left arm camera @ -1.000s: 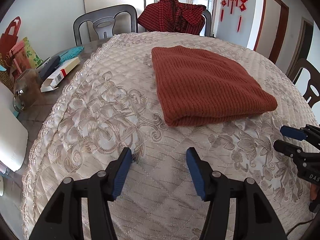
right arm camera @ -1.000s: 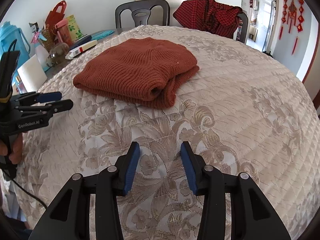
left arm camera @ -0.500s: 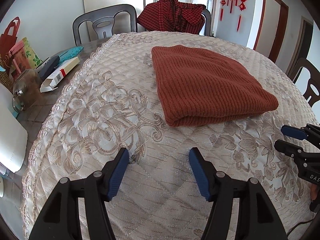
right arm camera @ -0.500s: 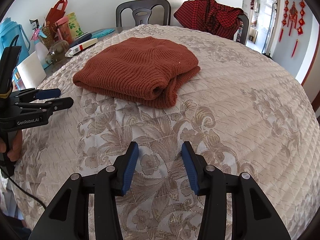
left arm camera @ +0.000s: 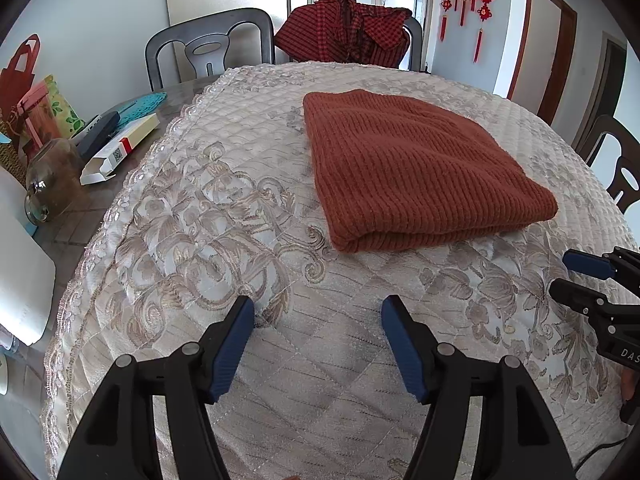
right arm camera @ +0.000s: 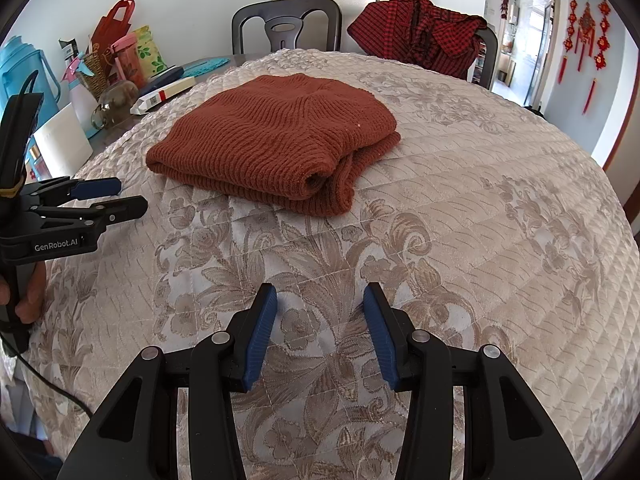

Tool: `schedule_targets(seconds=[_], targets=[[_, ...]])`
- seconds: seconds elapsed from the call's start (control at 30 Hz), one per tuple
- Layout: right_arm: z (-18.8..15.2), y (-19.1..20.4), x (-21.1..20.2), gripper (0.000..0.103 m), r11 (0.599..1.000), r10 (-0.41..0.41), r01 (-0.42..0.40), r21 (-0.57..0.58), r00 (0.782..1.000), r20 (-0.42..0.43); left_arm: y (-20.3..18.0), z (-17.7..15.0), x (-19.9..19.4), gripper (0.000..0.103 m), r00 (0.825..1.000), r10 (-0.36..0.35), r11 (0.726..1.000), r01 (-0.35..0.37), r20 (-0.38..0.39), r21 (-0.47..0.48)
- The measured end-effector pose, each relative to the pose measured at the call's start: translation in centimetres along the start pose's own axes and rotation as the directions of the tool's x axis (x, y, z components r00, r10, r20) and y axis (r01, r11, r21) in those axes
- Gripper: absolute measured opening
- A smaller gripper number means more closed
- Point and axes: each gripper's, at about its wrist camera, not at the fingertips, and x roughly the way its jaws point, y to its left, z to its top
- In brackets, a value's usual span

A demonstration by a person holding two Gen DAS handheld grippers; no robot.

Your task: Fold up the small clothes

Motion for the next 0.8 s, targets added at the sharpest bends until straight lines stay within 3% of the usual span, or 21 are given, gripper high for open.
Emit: schedule_targets(seconds=[0.8], targets=[[-0.03, -0.04, 0.0, 0.046, 1.0, 0.001, -0.001, 0.001, 1.0, 0.0, 0.06, 0.01, 0.02, 0.072, 1.0, 0.002, 1.0, -0.002, 0.0, 0.001]])
